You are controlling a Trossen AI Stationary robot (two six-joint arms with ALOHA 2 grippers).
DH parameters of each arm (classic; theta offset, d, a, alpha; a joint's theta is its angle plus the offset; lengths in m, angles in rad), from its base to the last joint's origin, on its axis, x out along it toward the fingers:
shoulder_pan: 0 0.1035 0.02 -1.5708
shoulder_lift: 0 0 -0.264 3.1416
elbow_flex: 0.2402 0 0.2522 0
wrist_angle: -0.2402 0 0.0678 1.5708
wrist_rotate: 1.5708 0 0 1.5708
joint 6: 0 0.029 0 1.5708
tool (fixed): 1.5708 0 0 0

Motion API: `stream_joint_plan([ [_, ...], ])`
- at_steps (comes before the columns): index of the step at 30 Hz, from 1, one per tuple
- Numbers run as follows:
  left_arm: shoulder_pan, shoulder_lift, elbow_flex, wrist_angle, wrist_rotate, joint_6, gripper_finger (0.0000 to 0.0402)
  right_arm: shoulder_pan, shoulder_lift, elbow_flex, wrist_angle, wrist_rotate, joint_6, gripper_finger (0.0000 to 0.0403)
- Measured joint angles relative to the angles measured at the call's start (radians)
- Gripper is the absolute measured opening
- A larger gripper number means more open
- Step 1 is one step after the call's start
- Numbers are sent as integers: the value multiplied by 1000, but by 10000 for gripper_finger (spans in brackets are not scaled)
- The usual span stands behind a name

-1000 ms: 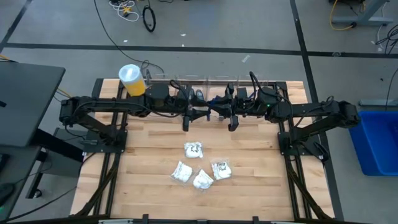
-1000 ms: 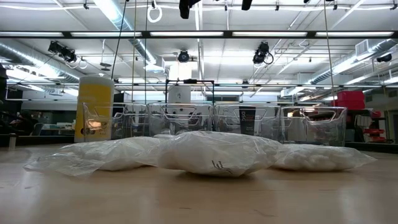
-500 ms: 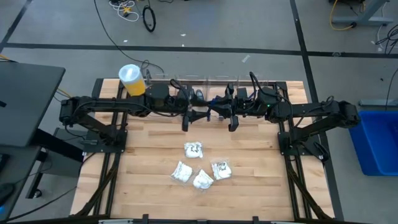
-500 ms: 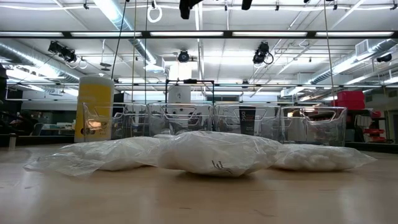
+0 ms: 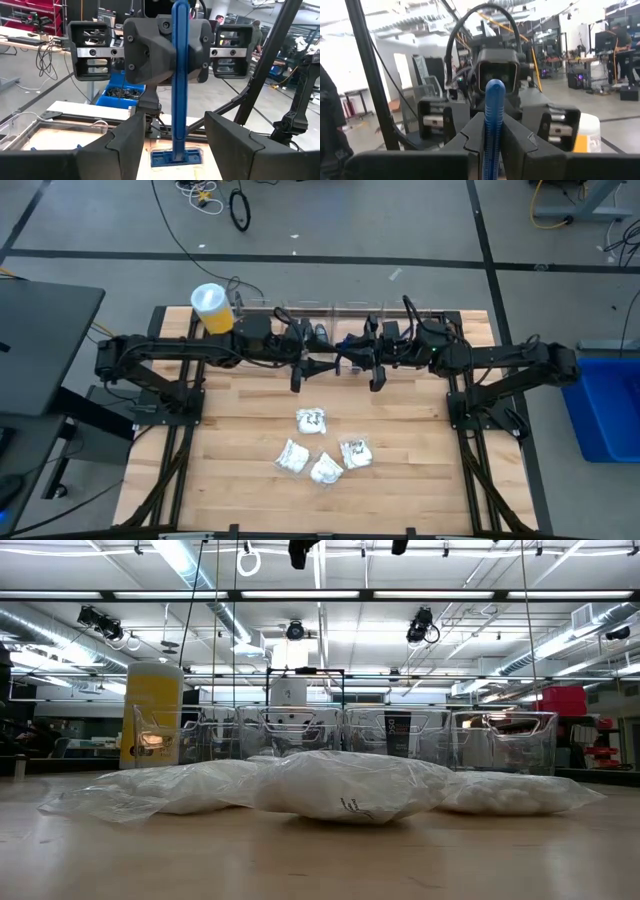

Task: Pick & Place Travel size toiletries
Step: Put the blue razor into the right transparent bin

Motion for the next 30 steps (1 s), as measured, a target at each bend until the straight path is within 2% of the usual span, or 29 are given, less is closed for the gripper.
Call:
stream_joint_plan([
  [12, 0, -21, -1, -33, -1, -4, 206, 0, -105, 0, -143, 0, -39, 45],
  [19, 1, -21, -1, -125, -58, 20, 156, -6, -145, 0, -273, 1, -104, 45],
  [26, 14, -21, -1, -132, -42, 23, 107, -40, -191, 0, -354, 0, -108, 45],
  [30, 31, -21, -1, -134, 2, 28, 82, -60, -231, 0, -405, 0, -145, 45],
])
